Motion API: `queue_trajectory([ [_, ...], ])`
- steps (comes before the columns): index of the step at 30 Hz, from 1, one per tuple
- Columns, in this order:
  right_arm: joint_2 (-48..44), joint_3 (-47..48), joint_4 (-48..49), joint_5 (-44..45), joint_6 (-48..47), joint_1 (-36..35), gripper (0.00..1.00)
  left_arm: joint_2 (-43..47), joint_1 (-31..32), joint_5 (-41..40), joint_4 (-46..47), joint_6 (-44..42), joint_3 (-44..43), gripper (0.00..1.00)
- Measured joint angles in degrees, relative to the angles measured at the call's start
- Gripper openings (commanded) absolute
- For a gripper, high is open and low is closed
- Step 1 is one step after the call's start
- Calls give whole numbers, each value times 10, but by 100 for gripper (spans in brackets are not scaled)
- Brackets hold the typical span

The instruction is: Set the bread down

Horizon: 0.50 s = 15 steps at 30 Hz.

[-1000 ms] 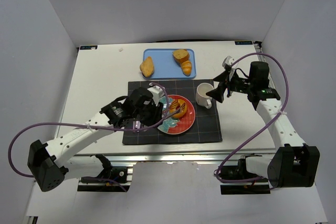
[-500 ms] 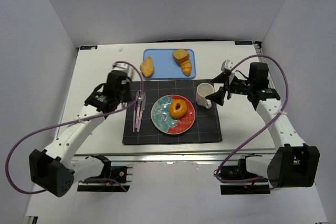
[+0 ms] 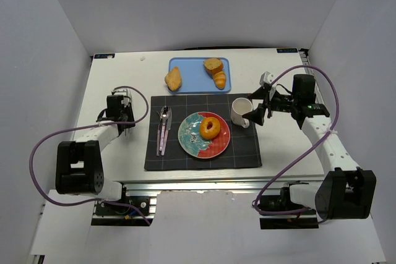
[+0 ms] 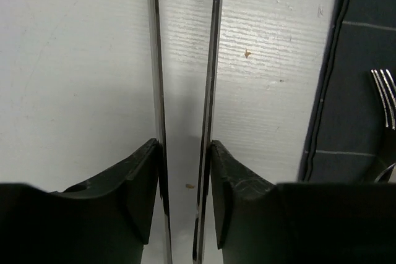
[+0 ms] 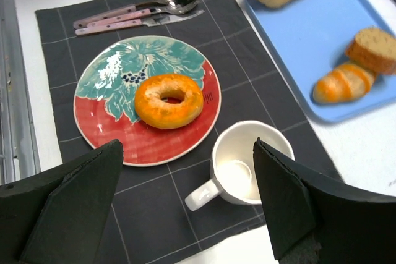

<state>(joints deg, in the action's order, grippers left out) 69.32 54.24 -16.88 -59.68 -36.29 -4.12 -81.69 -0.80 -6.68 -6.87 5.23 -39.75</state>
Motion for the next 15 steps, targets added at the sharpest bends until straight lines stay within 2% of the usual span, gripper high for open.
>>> queue_trajectory([
  [3,9,4,4,31,39,0,89,-8,-14,18,13,0,0,55],
  [5,21,11,8,60,73,0,89,-7,-23,23,19,0,0,64],
  [15,61,65,13,204,184,0,89,53,-34,44,21,18,25,76],
])
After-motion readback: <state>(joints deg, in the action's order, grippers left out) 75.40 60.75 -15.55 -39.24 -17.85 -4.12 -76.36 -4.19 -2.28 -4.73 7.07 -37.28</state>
